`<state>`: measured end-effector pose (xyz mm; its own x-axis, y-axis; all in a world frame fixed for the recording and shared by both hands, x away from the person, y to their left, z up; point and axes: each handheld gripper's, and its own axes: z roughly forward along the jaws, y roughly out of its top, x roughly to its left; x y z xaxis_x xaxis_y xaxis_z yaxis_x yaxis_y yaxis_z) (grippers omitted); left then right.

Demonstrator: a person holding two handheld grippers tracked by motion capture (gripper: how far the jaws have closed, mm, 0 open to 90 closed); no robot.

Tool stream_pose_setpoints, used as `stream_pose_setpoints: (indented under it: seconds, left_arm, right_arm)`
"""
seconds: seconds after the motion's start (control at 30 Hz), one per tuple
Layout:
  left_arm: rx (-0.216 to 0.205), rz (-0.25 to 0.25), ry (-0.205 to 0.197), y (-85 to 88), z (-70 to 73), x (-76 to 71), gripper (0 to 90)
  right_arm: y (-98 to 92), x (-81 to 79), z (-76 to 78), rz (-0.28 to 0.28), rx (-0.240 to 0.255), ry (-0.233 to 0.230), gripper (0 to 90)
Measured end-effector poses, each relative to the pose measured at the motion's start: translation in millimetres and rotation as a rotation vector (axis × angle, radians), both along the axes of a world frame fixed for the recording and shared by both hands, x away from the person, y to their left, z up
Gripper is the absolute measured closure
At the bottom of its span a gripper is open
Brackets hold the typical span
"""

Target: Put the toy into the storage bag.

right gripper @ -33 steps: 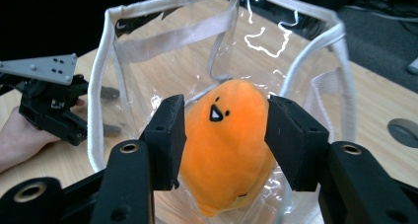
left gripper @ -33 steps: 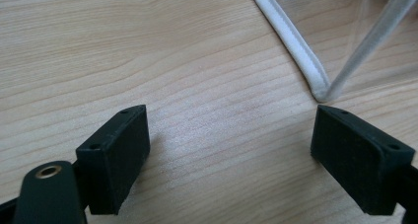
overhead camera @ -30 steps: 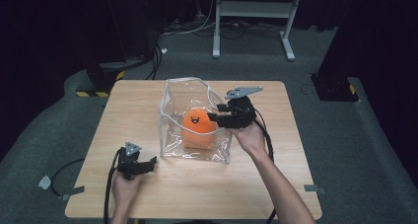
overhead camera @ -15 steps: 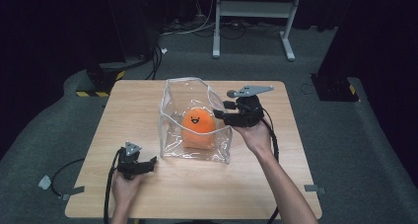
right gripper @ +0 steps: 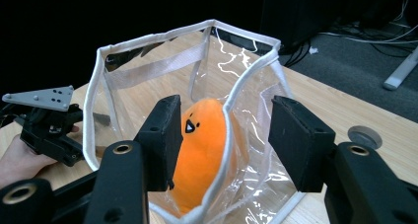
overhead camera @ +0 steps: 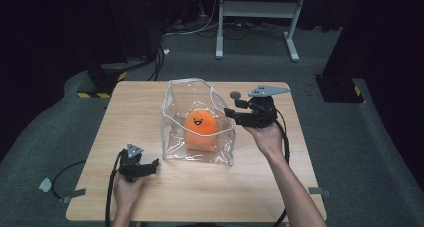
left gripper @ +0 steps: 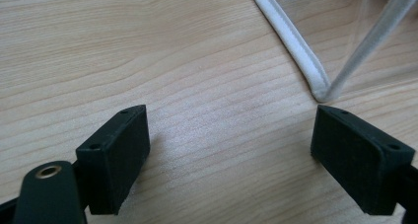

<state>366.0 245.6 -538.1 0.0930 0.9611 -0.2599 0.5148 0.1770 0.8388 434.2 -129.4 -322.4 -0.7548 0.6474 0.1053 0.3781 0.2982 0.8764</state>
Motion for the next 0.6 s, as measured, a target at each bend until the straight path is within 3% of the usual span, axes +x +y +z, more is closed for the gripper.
stream_pose_setpoints:
  seconds: [0.6]
  left_arm:
    - [0.0, 0.0, 0.0, 0.0, 0.0, 0.0, 15.0]
  right_arm:
    - [-21.4, -5.1, 4.6, -0.029, 0.027, -0.024, 46.0]
